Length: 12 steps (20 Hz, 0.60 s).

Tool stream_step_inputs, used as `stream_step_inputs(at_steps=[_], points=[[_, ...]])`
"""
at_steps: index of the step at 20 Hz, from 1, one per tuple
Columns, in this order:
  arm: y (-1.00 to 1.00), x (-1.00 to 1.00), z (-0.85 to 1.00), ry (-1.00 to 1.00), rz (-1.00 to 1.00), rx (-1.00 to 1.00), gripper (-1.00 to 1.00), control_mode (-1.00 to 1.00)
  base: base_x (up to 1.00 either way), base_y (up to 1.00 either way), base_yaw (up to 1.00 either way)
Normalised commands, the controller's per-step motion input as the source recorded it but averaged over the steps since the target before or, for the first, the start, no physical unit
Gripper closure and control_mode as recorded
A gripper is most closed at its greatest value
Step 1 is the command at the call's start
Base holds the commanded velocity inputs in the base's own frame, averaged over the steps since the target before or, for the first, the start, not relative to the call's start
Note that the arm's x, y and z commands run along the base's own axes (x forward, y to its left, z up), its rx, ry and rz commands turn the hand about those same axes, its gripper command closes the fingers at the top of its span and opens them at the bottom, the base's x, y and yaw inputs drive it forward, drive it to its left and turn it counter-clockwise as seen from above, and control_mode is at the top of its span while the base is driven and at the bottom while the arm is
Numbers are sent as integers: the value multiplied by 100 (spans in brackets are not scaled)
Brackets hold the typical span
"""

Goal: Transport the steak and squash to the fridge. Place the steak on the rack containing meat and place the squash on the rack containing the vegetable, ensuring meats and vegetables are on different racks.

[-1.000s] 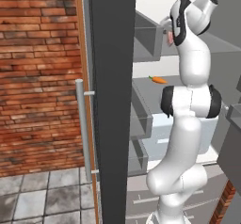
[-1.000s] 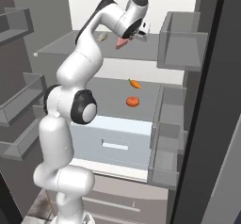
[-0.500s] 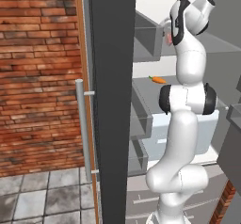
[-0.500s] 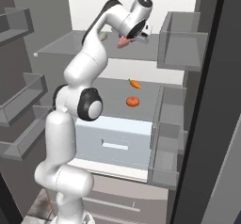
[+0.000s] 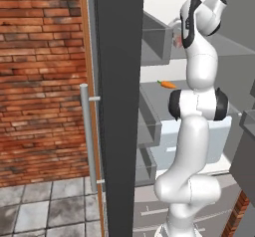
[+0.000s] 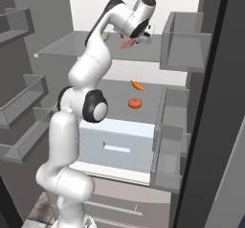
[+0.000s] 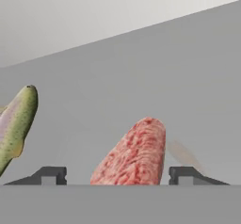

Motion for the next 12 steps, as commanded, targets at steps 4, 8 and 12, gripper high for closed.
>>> stream_step_inputs(at_steps=[4,8,12], points=[[0,0,0,0,0,0,-100,-100,0,0,0],[4,-36,0,-4,0,-1,-100,-100,0,0,0],[4,-63,-3,-10,1,-5,-100,-100,0,0,0]])
